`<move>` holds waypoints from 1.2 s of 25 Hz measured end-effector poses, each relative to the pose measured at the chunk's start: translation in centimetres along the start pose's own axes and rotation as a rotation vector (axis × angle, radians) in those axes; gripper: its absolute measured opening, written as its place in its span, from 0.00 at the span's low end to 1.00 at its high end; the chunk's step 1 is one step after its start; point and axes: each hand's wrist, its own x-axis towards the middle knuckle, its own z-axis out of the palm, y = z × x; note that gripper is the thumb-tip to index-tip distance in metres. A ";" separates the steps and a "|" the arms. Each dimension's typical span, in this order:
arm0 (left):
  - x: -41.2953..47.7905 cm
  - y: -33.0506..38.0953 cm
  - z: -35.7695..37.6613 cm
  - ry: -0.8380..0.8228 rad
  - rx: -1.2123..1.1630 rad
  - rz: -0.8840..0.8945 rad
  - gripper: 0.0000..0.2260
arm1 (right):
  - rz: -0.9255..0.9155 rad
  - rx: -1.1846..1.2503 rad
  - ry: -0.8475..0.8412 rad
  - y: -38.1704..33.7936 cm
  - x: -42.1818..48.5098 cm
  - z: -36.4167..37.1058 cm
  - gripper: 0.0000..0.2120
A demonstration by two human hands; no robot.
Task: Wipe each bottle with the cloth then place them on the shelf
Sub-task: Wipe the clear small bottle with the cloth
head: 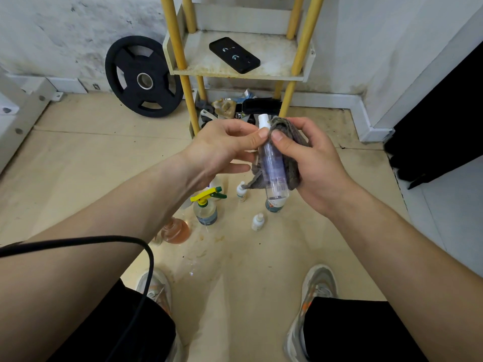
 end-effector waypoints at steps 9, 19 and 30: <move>0.5 0.0 -0.6 -0.007 -0.041 -0.036 0.07 | 0.248 0.288 -0.079 -0.4 -0.1 0.3 0.14; 0.0 0.1 -0.1 -0.052 -0.082 -0.026 0.10 | 0.218 0.302 -0.061 -0.6 -0.3 0.4 0.08; 0.1 0.1 -0.2 0.067 -0.109 -0.045 0.10 | -0.083 -0.184 -0.101 0.2 -0.6 0.5 0.08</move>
